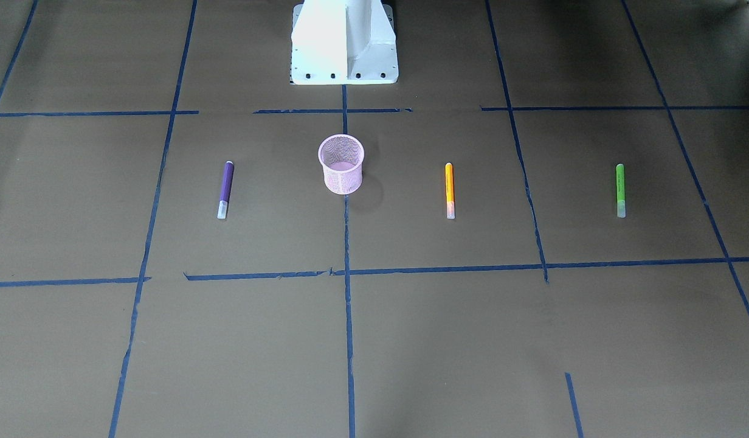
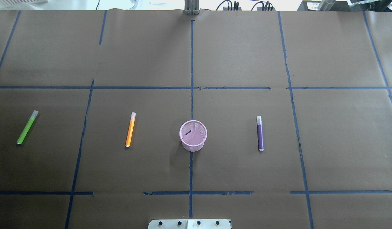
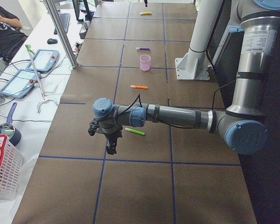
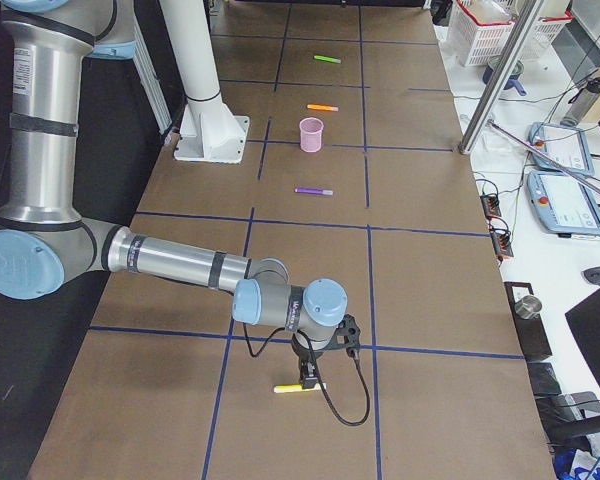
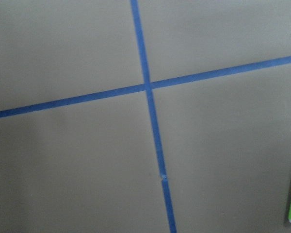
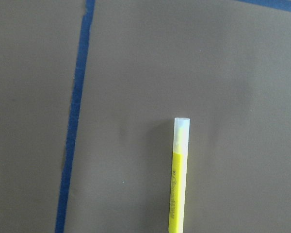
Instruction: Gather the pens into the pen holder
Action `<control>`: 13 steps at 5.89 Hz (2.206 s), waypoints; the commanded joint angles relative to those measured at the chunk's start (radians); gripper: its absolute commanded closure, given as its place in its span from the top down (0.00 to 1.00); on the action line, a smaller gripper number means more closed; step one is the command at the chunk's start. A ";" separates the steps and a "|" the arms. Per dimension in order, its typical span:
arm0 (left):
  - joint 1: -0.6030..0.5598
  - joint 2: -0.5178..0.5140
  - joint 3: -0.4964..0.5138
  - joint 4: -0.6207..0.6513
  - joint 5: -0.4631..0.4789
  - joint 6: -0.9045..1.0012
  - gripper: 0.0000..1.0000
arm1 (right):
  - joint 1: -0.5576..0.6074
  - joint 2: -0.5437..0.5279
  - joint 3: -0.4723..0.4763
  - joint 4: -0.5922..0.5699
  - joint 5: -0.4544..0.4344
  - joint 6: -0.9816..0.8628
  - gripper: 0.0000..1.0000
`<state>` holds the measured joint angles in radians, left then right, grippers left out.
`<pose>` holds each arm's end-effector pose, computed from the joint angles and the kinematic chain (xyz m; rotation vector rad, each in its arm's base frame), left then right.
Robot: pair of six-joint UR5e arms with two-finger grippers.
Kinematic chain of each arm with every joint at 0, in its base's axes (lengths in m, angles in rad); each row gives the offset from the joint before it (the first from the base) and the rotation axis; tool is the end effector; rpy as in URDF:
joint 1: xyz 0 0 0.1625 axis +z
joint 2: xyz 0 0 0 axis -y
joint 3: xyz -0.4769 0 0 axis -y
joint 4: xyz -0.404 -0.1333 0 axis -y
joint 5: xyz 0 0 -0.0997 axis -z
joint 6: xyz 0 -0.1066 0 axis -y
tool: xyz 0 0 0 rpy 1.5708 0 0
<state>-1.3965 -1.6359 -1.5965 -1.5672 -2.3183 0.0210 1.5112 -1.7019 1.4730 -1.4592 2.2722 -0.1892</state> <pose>0.0336 -0.5419 0.6710 0.0257 0.7527 0.2186 0.0393 -0.4237 0.8195 -0.0670 -0.7076 -0.1971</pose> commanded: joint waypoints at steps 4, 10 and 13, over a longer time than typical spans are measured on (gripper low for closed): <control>0.357 -0.044 0.024 -0.311 0.008 -0.323 1.00 | 0.001 0.014 -0.069 0.062 0.001 0.011 1.00; 0.416 -0.033 0.084 -0.347 0.080 -0.358 1.00 | 0.001 0.015 -0.068 0.062 0.001 0.013 1.00; 0.424 -0.033 0.087 -0.347 0.080 -0.360 1.00 | 0.001 0.015 -0.072 0.062 0.001 0.013 1.00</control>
<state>-0.9739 -1.6690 -1.5096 -1.9144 -2.2381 -0.3385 1.5125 -1.6874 1.4027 -1.3975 2.2734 -0.1764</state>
